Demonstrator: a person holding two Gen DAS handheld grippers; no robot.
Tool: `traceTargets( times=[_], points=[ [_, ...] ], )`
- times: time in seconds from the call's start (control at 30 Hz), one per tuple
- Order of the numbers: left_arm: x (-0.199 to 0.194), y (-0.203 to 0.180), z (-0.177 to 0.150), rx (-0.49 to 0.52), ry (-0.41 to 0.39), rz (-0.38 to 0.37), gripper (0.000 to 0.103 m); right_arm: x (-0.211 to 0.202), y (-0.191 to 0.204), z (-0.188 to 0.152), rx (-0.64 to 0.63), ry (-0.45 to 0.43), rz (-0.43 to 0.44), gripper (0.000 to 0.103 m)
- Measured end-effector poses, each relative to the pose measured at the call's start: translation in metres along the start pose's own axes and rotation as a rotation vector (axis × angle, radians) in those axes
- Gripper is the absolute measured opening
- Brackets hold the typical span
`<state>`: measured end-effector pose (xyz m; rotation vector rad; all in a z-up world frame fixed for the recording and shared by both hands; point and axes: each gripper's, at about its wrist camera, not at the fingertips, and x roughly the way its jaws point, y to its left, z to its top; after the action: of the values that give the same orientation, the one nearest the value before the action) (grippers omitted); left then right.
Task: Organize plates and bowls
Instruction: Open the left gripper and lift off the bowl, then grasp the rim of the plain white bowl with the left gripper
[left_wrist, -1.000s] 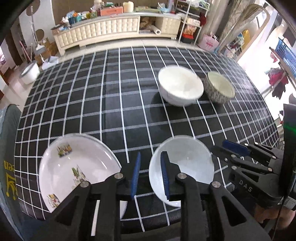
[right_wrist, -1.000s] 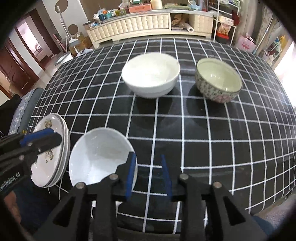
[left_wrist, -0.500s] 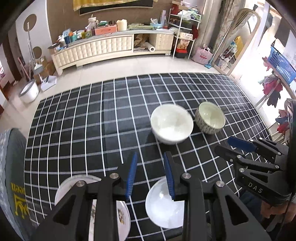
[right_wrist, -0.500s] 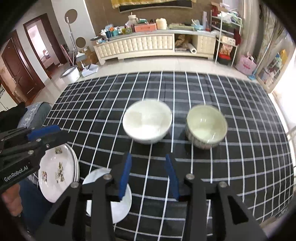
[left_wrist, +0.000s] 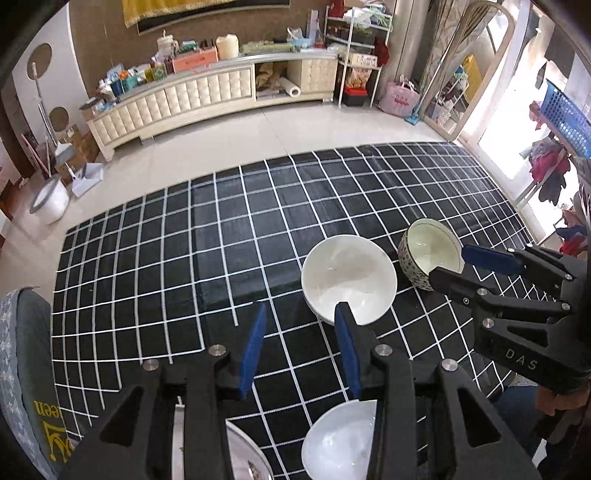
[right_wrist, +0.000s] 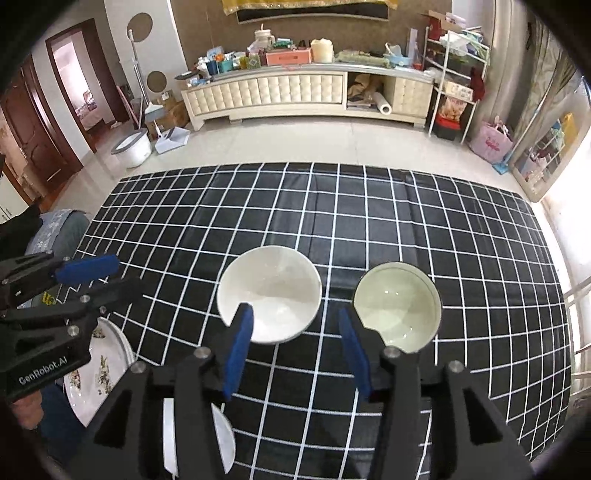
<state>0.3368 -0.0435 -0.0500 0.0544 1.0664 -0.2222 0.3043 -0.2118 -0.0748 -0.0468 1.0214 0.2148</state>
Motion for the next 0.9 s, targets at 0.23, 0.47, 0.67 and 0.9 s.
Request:
traceTargets(
  times=[0.23, 0.47, 0.67, 0.9],
  points=[
    [0.036, 0.006, 0.014, 0.005, 0.064, -0.003, 0.036, 0.032, -0.006, 0.012, -0.003, 0.051, 0.004, 0.053],
    [0.068, 0.012, 0.018, 0.005, 0.125, -0.049, 0.036, 0.063, -0.006, 0.017, -0.005, 0.101, 0.015, 0.053],
    [0.1, 0.023, 0.019, -0.025, 0.191, -0.094, 0.036, 0.088, -0.008, 0.015, 0.018, 0.167, 0.028, 0.053],
    [0.123, 0.026, 0.019, -0.029, 0.233, -0.115, 0.036, 0.108, -0.011, 0.014, 0.033, 0.209, 0.028, 0.053]
  ],
)
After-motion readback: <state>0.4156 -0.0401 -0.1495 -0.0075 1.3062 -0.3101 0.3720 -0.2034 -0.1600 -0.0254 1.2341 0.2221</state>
